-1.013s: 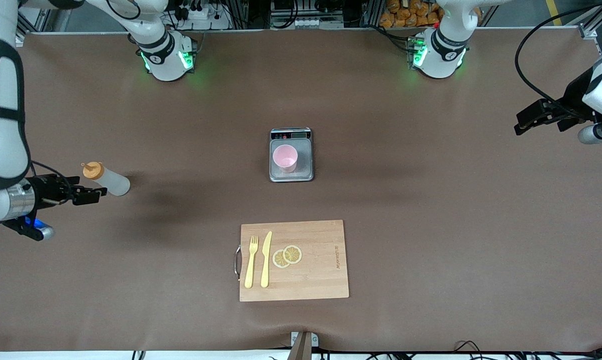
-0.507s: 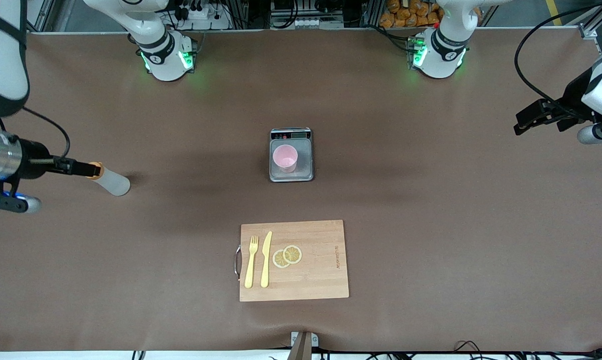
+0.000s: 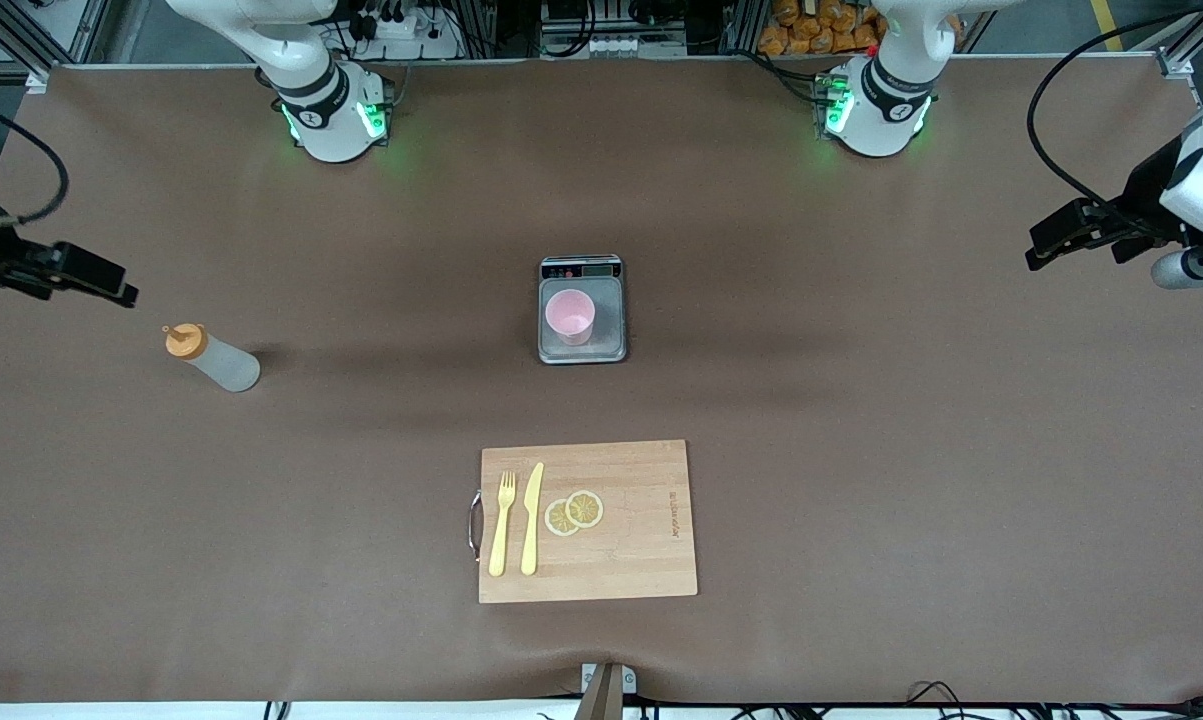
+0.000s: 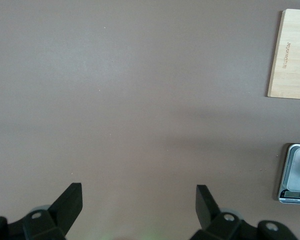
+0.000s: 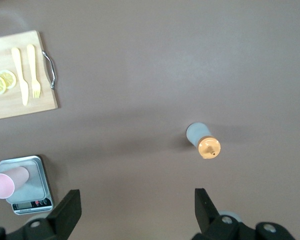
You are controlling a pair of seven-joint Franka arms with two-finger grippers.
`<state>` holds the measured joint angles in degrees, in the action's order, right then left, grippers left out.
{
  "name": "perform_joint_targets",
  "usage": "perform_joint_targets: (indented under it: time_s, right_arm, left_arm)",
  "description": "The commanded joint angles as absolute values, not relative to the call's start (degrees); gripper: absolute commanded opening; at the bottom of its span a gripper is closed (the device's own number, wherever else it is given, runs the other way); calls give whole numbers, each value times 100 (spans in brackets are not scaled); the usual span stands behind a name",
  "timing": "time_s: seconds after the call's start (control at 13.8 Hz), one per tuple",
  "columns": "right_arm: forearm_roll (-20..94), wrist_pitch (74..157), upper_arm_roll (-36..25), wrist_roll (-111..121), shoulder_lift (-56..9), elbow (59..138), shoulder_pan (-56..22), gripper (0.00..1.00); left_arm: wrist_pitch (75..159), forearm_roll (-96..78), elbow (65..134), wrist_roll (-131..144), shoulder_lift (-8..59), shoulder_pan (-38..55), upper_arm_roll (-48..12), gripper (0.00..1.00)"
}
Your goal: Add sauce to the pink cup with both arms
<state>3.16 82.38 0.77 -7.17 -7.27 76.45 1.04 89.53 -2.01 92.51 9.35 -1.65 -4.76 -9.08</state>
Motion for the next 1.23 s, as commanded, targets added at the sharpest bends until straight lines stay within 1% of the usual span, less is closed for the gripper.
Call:
perform_joint_targets:
  time_s: [0.0,0.14,0.29,0.43,1.16]
  right_arm:
    - [211,8577,123,-589,42,8426,219,100]
    - [141,8745,149,-589,411,8840,211,100]
    - [-60,8736,158,-580,545,8886,132,100]
    - [-350,8815,167,-641,545,8842,-70,100]
    - [-316,8965,158,-659,475,8868,9,100]
  left_arm:
    - [8930,-229,9316,1011,-220,-501,-949,100]
    - [8947,-229,9316,1011,-220,-501,-940,100]
    - [8947,-229,9325,1011,-220,-501,-940,100]
    - [8947,-229,9334,1011,-211,-501,-940,100]
    - [8965,-229,9334,1011,-202,-483,-949,100]
